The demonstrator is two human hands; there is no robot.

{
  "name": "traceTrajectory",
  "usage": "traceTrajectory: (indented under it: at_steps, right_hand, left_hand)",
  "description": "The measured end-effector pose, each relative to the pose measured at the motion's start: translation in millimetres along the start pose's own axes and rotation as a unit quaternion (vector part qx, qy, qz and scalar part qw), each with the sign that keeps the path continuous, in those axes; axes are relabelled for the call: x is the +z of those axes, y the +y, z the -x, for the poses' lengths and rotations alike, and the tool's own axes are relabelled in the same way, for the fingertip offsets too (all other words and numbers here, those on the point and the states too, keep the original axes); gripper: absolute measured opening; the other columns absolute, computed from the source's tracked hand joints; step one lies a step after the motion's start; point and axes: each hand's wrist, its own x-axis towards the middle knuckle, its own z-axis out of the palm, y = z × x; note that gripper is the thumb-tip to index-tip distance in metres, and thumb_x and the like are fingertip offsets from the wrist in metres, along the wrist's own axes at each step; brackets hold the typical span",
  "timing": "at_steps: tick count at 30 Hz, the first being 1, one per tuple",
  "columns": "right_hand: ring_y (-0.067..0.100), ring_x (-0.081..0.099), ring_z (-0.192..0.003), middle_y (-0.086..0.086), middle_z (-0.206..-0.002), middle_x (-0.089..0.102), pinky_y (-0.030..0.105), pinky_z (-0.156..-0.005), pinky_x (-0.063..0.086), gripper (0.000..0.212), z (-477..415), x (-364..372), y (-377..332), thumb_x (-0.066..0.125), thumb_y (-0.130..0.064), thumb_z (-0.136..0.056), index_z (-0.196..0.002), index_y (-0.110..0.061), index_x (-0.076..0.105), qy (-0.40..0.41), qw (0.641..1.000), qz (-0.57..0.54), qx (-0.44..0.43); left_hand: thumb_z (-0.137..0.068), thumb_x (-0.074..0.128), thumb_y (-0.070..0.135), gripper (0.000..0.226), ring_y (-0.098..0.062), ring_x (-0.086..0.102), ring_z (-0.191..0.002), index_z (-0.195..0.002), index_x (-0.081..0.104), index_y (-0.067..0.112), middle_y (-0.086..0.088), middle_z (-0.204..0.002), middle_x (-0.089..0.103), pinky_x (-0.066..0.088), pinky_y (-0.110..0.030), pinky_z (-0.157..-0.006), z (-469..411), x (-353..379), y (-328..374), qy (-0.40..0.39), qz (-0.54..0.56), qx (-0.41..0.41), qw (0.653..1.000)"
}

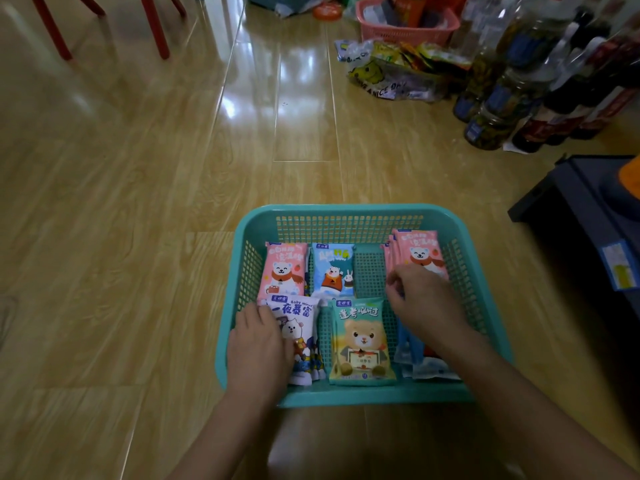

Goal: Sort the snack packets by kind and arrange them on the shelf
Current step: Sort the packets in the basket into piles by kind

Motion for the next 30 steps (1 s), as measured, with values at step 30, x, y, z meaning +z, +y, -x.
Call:
traceTrajectory:
  at_steps: [30]
  right_hand:
    - [0.030,0.059,-0.101,0.012,-0.112,0.061,0.036,-0.079,0.049,0.044,-78.4,73.0,-35.4,0.065,-0.039,-0.084,-0.111,-0.007,0.055,-0.121,0.981,-0.105,0.110]
  left_hand:
    - [-0.077,0.070,0.015,0.046,-0.033,0.048,-0.106,-0.110,0.043,-0.001,-0.019,-0.115,0.051,0.042,-0.038,-0.087,-120.1,7.3,12.2,0.009,0.131,-0.043,0.990]
